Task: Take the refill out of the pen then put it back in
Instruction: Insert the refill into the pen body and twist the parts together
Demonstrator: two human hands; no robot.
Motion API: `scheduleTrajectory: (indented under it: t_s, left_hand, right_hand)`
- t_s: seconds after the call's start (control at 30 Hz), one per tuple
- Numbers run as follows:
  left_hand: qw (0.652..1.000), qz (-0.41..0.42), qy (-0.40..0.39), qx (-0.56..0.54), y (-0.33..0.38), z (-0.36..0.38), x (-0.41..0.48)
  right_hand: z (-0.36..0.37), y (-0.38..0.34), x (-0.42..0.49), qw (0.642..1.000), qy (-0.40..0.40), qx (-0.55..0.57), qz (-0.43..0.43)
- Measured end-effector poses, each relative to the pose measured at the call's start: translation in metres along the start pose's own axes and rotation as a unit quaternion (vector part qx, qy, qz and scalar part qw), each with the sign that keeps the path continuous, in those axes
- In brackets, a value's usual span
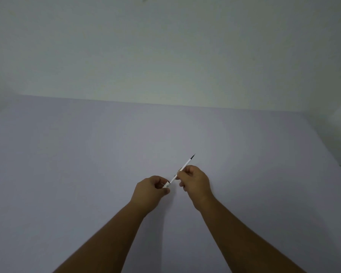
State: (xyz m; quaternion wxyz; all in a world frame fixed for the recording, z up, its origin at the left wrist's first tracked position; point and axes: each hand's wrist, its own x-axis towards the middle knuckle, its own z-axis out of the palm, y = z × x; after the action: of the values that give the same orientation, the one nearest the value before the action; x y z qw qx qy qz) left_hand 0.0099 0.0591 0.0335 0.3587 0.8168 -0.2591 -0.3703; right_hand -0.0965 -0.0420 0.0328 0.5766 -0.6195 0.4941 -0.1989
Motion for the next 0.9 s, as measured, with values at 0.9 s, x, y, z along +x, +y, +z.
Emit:
scheduleTrajectory:
  t_s: [0.9]
  left_hand:
    - [0.997, 0.067, -0.013, -0.02, 0.024, 0.011, -0.008]
  right_hand:
    - [-0.025, -0.008, -0.008, 0.988, -0.078, 0.131, 0.037]
